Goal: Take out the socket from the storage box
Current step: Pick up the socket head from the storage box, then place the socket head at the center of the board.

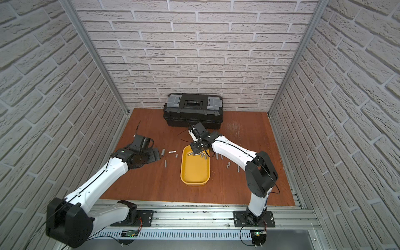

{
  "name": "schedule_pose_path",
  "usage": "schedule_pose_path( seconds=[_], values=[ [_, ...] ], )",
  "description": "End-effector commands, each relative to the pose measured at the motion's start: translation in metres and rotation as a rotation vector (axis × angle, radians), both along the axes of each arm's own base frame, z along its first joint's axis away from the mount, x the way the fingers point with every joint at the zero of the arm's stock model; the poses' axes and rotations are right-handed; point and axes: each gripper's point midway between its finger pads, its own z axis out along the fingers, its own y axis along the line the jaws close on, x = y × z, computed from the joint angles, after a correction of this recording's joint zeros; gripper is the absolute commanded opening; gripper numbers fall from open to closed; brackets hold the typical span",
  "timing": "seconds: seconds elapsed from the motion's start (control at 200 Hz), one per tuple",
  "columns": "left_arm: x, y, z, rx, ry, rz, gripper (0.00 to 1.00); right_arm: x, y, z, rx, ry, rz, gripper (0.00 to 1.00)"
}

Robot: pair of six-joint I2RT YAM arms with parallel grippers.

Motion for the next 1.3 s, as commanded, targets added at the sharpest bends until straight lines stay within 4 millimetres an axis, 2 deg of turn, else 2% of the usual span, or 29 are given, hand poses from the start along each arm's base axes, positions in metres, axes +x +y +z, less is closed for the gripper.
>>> schedule_pose_path(
  seconds=[0.0, 0.15, 0.245, 0.43, 0.615, 0.8, 1.13, 1.295],
  values=[
    [0.008, -0.012, 0.012, -0.025, -0.029, -0.043, 0.98, -0.018, -0.040, -0.010, -0.050, 0.027, -0.098, 0.43],
    [0.012, -0.022, 0.016, -0.027, -0.037, -0.077, 0.98, -0.043, -0.089, -0.025, -0.057, 0.063, -0.238, 0.42],
    [0.016, -0.029, 0.018, -0.030, -0.040, -0.096, 0.98, -0.058, -0.112, -0.037, -0.065, 0.083, -0.310, 0.42],
    [0.023, -0.043, 0.022, -0.034, -0.043, -0.135, 0.98, -0.079, -0.139, -0.067, -0.099, 0.151, -0.389, 0.42],
    [0.026, -0.062, 0.023, -0.038, -0.048, -0.181, 0.98, -0.087, -0.149, -0.094, -0.119, 0.213, -0.428, 0.42],
    [0.027, -0.076, 0.022, -0.043, -0.044, -0.210, 0.98, -0.091, -0.148, -0.113, -0.125, 0.267, -0.434, 0.42],
    [0.030, -0.122, 0.023, -0.024, -0.049, -0.327, 0.98, -0.098, -0.149, -0.123, -0.130, 0.298, -0.433, 0.44],
    [0.033, -0.139, 0.022, -0.013, -0.041, -0.372, 0.98, -0.102, -0.150, -0.123, -0.133, 0.306, -0.433, 0.51]
  ],
)
